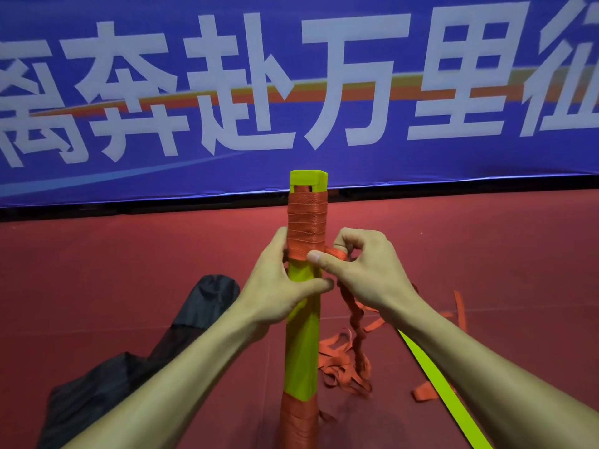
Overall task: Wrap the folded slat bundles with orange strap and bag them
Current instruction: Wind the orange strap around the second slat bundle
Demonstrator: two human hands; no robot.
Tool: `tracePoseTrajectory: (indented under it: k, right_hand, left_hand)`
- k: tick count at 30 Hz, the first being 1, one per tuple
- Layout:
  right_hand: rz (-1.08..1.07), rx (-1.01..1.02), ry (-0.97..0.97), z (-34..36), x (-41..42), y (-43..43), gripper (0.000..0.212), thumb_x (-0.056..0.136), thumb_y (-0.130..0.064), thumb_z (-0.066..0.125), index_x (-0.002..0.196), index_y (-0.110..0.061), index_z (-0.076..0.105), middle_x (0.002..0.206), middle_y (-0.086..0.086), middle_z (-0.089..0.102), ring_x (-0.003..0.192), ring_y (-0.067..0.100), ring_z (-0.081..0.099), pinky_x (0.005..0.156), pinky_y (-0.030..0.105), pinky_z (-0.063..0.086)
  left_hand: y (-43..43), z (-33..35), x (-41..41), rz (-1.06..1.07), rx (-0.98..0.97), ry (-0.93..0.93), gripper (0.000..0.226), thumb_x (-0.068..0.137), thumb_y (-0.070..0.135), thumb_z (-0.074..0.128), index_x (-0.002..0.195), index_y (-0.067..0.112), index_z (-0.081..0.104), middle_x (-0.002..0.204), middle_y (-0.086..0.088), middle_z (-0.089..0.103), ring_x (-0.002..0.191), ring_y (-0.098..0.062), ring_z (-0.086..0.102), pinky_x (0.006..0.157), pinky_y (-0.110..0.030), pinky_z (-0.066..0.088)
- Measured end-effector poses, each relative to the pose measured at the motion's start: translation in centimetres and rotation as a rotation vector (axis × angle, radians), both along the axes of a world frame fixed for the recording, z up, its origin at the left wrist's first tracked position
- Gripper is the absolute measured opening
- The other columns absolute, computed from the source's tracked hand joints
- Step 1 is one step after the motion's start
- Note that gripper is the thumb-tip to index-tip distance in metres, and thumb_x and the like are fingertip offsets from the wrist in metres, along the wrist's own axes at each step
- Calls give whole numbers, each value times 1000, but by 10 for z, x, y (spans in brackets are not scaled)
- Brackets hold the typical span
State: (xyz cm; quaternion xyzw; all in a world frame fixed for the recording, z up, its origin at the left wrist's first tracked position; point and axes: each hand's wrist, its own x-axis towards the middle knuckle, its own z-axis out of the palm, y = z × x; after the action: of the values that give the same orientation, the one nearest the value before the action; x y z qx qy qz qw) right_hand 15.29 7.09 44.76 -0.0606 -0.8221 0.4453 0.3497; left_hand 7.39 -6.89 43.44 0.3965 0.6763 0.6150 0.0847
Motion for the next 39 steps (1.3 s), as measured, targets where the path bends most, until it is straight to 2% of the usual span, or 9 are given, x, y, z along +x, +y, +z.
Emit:
tracePoseTrajectory:
  k: [4,7,10,17,21,24,31,35,39]
  right_hand:
    - [7,23,18,0,0,2,47,76,-38,80,55,-19,43,50,-9,43,51,11,37,55,33,39]
    - [5,28,25,1,0,3,46,77,-38,80,57,-17,44,51,-8,43,51,12,38,55,33,39]
    - [-7,9,16,1,-1,4,45,78,-35,79,57,-16,44,50,-1,51,50,28,51,55,40,48]
    - [2,-85,8,3,1,5,41,81,-27,78,57,-16,47,49,-3,59,45,13,58,56,38,51]
    - [17,-130,-7,6,3,2,42,81,-26,78,61,-6,47,48,-3,57,44,14,58,58,46,54]
    - [45,-167,-11,5,2,1,43,82,-25,77,61,-9,44,46,0,50,42,17,54,50,42,48]
    - [329,-522,-62,5,3,5,34,86,-7,69,67,-12,42,48,-3,42,40,12,30,43,22,33]
    - [469,-713,-215,5,5,9,22,81,-24,66,72,-15,48,57,-1,32,43,9,24,47,22,32]
    - [589,-803,-281,6,7,12,16,80,-26,61,73,-18,48,63,-1,44,48,11,34,56,28,40]
  left_hand:
    - [-4,-2,-5,-90,70,-77,62,61,-3,69,116,25,58,110,-5,67,100,-13,66,78,-24,52]
    - [-5,-3,-6,-96,99,-73,64,62,-4,71,117,25,57,110,-2,68,100,-12,68,79,-25,54]
    - [-5,-3,-8,-111,93,-65,69,69,-7,76,123,29,54,112,0,68,95,-13,70,75,-26,56]
    - [-16,-2,-16,-297,12,-163,91,71,-6,68,139,45,37,109,-5,75,98,-19,70,77,-30,56]
    - [-20,-3,-18,-284,-11,-146,93,73,-2,75,145,42,35,113,-7,74,104,-21,70,81,-31,55]
    - [-20,-6,-18,-289,-23,-183,105,73,3,80,149,51,26,119,-7,71,109,-27,69,80,-37,57]
    - [-21,-5,-13,-297,-53,-191,95,80,5,77,140,61,28,114,-6,73,104,-33,71,85,-48,52]
    - [-20,-5,-10,-236,-19,-206,93,74,8,72,138,59,29,107,-9,75,97,-32,72,82,-52,45]
    - [-19,-7,-12,-232,10,-224,92,71,6,73,132,62,33,106,-8,75,95,-33,74,81,-50,54]
